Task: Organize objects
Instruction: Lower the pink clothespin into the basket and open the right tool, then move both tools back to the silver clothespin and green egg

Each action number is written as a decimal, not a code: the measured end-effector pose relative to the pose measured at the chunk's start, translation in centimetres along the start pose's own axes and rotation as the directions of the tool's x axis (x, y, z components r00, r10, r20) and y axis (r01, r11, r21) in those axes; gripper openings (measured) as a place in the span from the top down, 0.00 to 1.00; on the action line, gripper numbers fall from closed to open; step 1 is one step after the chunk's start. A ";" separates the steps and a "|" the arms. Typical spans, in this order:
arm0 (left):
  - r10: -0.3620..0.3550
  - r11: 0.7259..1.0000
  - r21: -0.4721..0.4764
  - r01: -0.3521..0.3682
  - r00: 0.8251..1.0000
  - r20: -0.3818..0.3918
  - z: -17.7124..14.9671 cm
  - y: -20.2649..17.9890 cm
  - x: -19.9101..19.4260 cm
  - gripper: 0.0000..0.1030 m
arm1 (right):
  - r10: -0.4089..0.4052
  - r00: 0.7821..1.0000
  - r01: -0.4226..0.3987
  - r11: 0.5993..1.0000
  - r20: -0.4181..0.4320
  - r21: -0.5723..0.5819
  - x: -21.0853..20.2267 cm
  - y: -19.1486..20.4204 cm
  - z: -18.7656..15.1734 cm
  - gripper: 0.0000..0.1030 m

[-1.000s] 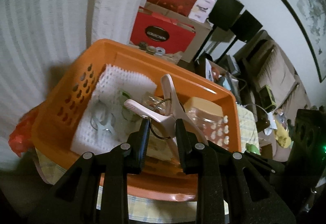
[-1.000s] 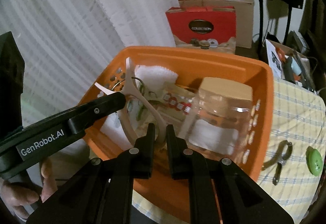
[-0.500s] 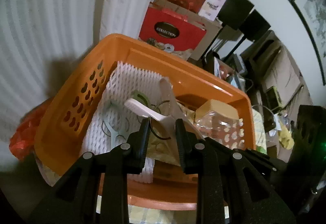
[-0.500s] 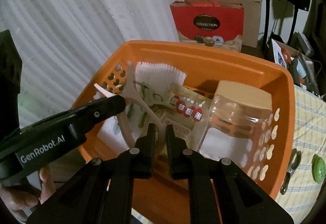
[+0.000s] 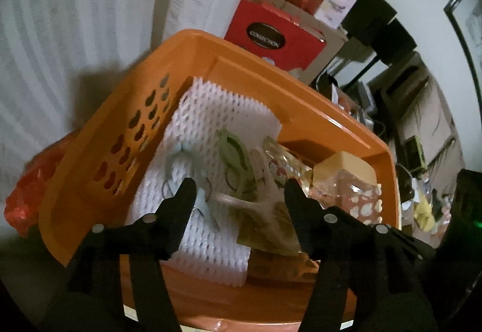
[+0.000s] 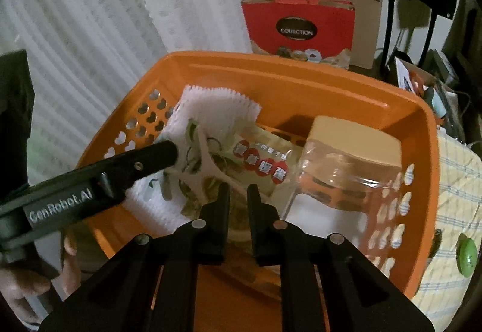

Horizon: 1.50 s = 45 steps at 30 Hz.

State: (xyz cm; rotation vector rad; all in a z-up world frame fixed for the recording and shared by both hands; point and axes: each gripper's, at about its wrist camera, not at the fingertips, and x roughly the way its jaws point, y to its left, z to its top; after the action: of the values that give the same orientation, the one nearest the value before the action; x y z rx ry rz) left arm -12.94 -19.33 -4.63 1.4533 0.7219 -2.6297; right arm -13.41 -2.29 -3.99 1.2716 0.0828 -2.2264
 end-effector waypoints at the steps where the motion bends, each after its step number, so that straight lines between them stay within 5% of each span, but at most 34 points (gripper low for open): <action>1: 0.006 1.000 0.003 -0.006 1.000 0.003 0.0 0.0 -0.1 0.42 | -0.009 1.000 0.009 1.000 0.008 0.000 -0.4 -0.1 0.0 0.85; 4: 0.013 1.000 0.016 -0.013 1.000 0.025 -0.2 -0.4 -0.9 0.35 | -0.028 0.999 0.028 1.000 0.039 0.003 -1.7 -0.5 -0.1 0.69; 11: 0.030 0.995 0.095 -0.037 0.997 0.072 -0.7 -2.9 -2.7 0.12 | -0.057 0.994 0.056 0.998 0.095 0.017 -5.0 -1.8 -0.6 0.53; 23: 0.013 0.978 0.208 -0.035 0.994 0.106 -2.6 -7.9 -4.6 0.00 | -0.144 0.978 0.135 0.988 0.154 0.071 -9.8 -5.6 -2.9 0.27; 38: -0.058 0.934 0.355 0.032 0.997 0.060 -6.9 -15.4 -4.1 0.00 | -0.246 0.955 0.218 0.961 0.166 0.172 -14.8 -12.5 -6.7 0.23; 45: -0.089 0.891 0.448 0.070 0.996 0.021 -9.6 -19.6 -3.0 0.00 | -0.281 0.948 0.244 0.942 0.147 0.231 -16.5 -16.6 -9.0 0.23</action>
State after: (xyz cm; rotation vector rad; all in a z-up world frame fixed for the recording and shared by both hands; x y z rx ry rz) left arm -8.83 1.61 0.79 1.4779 0.1703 -3.0212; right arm -8.41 21.82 0.78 1.2212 -0.0557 -2.6302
